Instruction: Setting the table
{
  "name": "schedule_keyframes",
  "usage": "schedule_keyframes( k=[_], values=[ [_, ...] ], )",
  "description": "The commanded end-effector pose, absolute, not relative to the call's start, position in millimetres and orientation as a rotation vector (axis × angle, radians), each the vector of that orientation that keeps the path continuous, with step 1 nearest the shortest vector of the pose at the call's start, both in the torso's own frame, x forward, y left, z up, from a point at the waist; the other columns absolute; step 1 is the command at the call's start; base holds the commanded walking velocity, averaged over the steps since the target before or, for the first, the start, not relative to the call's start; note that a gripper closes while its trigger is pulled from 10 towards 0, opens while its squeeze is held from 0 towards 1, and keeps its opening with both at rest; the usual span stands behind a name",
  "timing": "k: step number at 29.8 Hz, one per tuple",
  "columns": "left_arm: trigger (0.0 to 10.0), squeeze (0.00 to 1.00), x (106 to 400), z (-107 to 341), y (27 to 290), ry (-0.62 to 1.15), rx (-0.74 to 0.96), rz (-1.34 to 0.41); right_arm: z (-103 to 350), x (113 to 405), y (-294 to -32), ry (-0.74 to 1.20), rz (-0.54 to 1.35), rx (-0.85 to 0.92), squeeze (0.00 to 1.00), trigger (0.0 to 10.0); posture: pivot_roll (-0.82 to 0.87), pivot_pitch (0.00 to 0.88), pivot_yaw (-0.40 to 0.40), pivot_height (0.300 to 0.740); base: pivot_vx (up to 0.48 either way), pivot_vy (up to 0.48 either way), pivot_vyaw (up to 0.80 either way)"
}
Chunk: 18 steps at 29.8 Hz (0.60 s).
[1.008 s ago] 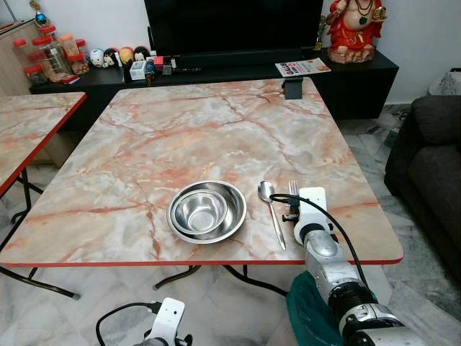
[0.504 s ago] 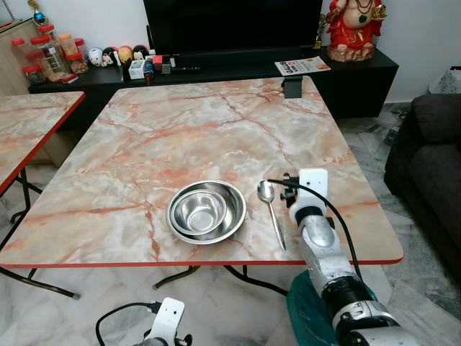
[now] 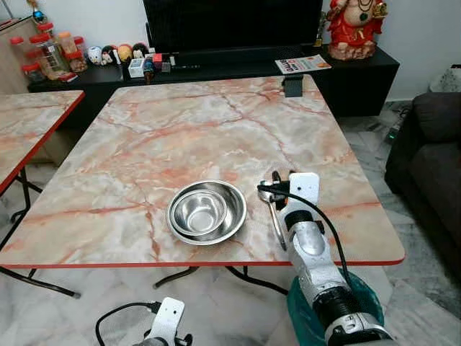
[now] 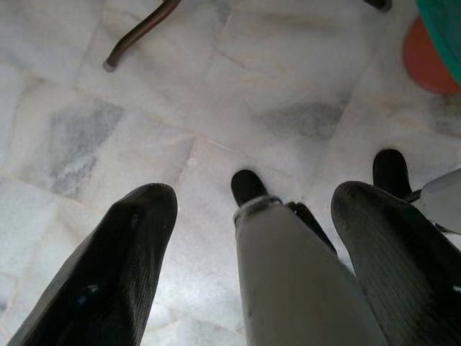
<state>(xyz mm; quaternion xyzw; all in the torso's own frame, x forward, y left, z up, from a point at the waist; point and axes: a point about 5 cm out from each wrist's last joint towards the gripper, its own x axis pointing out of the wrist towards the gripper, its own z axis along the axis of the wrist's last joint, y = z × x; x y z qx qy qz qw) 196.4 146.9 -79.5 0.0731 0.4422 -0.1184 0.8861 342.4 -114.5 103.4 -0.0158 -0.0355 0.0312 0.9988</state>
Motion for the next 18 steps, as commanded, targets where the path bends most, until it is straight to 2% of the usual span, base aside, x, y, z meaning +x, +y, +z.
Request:
schedule_keyframes(
  k=[1, 18],
  values=[
    [10.0, 0.0, 196.7, -79.6, 154.3, 0.935, 0.165, -0.233, 110.2, 342.2, -102.2, -0.107, 0.103, -0.028, 0.0, 10.0, -0.02, 0.0, 0.076, 0.74, 0.0, 0.48, 0.0],
    [10.0, 0.0, 196.3, -79.7, 154.2, 0.935, 0.17, -0.237, 119.8, 342.8, -95.6, -0.152, 0.129, -0.03, 0.0, 10.0, -0.02, 0.0, 0.074, 0.74, 0.0, 0.48, 0.0]
  ],
)
